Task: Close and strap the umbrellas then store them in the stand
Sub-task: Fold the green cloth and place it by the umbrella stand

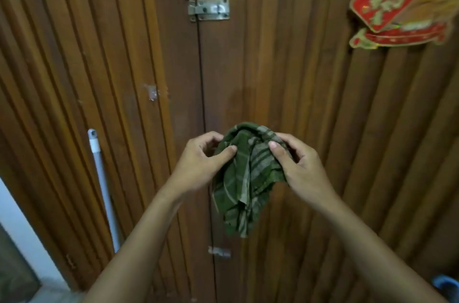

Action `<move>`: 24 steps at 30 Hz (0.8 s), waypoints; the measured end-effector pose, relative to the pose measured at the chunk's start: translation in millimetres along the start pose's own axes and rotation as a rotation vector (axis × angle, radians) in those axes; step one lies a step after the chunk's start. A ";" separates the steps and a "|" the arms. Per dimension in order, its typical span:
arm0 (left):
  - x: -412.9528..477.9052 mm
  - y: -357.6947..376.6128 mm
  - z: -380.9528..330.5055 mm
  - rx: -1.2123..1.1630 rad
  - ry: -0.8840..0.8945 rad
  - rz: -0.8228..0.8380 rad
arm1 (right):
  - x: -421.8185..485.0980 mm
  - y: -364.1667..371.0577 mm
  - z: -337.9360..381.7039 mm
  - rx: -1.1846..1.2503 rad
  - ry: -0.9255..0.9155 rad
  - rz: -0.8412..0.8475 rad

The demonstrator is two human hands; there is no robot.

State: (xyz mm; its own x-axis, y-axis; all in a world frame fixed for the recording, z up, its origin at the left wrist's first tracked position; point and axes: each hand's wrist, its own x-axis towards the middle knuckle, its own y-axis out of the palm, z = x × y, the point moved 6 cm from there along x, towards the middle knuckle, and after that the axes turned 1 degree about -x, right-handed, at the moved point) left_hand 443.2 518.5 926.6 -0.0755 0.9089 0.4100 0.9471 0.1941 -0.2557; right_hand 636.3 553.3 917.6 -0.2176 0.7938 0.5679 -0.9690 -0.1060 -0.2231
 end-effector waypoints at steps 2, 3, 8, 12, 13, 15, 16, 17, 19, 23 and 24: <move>-27.8 52.1 -3.9 -0.032 -0.044 -0.016 | -41.2 -42.3 -10.0 -0.012 0.068 0.015; -41.0 78.8 -5.5 -0.060 -0.073 -0.022 | -60.8 -62.1 -16.7 -0.031 0.104 0.017; -86.4 199.7 -20.0 -0.151 -0.167 -0.005 | -155.3 -148.2 -40.0 -0.016 0.267 -0.003; -109.6 278.8 -18.8 -0.221 -0.281 0.122 | -213.3 -194.0 -49.9 0.012 0.359 -0.008; -114.5 299.1 -16.7 -0.218 -0.315 0.183 | -225.7 -207.0 -56.6 -0.031 0.376 -0.040; -124.5 335.8 -11.5 -0.226 -0.374 0.300 | -250.8 -231.5 -68.0 -0.106 0.408 -0.115; -128.5 349.8 -8.9 -0.245 -0.397 0.349 | -260.2 -240.7 -70.4 -0.142 0.417 -0.135; -133.0 364.8 -5.0 -0.269 -0.422 0.401 | -269.6 -251.7 -73.3 -0.195 0.428 -0.160; -143.2 396.8 5.3 -0.307 -0.463 0.524 | -286.9 -273.2 -81.4 -0.292 0.466 -0.206; -165.8 455.6 39.4 -0.333 -0.485 0.657 | -328.3 -302.3 -105.8 -0.407 0.558 -0.250; -175.1 468.8 49.3 -0.344 -0.510 0.667 | -340.3 -307.9 -113.6 -0.427 0.586 -0.239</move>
State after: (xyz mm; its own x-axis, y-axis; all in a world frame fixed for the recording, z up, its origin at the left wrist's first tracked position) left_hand 885.0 468.5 691.8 0.4708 0.8619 -0.1883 0.8783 -0.4780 0.0080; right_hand 1022.0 383.8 703.0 0.2055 0.9667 0.1523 -0.8269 0.2547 -0.5013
